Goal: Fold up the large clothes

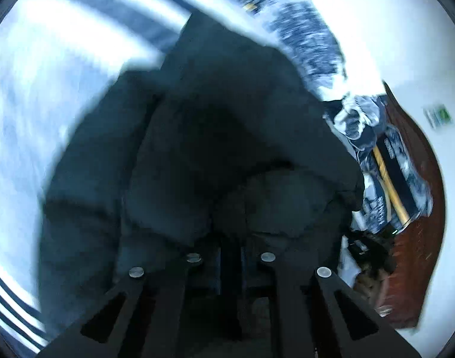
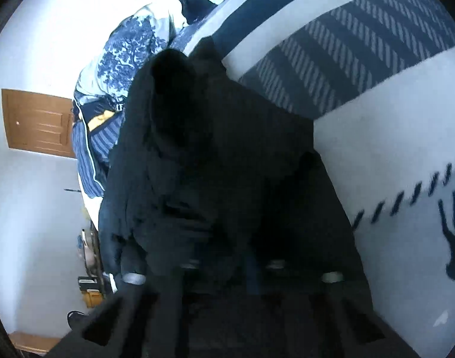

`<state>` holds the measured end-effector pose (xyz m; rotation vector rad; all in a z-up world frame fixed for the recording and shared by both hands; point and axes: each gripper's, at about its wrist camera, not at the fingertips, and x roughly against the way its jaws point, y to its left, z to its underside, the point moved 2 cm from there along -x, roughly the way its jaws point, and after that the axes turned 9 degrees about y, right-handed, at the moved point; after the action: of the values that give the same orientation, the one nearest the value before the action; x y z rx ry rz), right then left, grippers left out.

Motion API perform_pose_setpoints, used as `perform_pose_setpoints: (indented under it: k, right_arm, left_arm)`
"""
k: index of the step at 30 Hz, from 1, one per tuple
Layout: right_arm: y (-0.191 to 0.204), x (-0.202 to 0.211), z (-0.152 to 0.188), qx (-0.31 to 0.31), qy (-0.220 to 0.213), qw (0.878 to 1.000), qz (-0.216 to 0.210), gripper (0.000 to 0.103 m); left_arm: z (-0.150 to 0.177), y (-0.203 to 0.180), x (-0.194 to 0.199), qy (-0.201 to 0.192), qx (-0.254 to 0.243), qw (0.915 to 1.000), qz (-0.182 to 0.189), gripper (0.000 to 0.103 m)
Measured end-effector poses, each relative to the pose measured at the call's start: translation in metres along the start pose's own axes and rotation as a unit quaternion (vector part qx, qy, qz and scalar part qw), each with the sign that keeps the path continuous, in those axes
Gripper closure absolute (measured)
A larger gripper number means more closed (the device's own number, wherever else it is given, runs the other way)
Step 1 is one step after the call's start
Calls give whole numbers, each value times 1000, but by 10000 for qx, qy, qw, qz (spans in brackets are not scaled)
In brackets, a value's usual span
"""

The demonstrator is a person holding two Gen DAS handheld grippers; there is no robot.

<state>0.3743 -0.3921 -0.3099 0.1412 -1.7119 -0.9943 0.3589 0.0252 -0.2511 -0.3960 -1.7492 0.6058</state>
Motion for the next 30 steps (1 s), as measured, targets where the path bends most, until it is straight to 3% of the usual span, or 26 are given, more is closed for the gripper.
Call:
perform_pose_setpoints:
  k: [2,6,7,9,10,16,19,21,23,25,26,27,28,29,30]
  right_arm:
    - [12,9,2,262,-109,9995,124,100]
    - [32,8,-2,536,-221,9983,57,101]
    - [33,4,-3,562,-237,9981,130,101]
    - [29,-11,-4,496,-169,9979,377,101]
    - [25,-16,-4,425,-127,9978,486,101]
    - [11,-14,5,296,-282,9987,313,101]
    - [10,-19,2,311,-283,9982,419,101]
    - [6,-31,2,160,-74,9996,240,100]
    - [5,-25,6,38,-120,9998,130,98]
    - [7,-3,24,60,-162,9998,27,95]
    - [9,10,37,137,-229,9996,14,92]
    - [11,25,53,284,-319,9991,33,73]
    - [13,39,70,431,-431,9981,99,42]
    - [13,56,92,581,-648,9960,174,27]
    - [12,73,114,732,-832,9935,262,20]
  left_arm:
    - [-14,-10,17,-221,-236,9995,16,94]
    - [-65,-13,18,-527,-534,9963,-421,94]
    - [-74,-11,9,-485,-626,9955,-513,94]
    - [-85,9,-28,131,-454,9961,-741,94]
    - [-85,15,-37,178,-430,9959,-779,94]
    - [-103,17,-33,-239,-689,9947,-730,93]
    - [-104,20,-64,52,-1000,9875,-1214,92]
    - [-100,27,-67,158,-827,9909,-1048,88]
    - [-89,38,-44,-52,-628,9951,-756,78]
    - [-72,51,-7,-500,-489,9940,-838,39]
    - [-61,56,10,-735,-456,9922,-892,33]
    - [-47,61,28,-975,-459,9898,-934,32]
    - [-24,66,50,-1181,-493,9869,-985,32]
    - [-11,69,61,-1244,-500,9857,-1022,31]
    - [15,73,77,-1356,-481,9831,-1133,30]
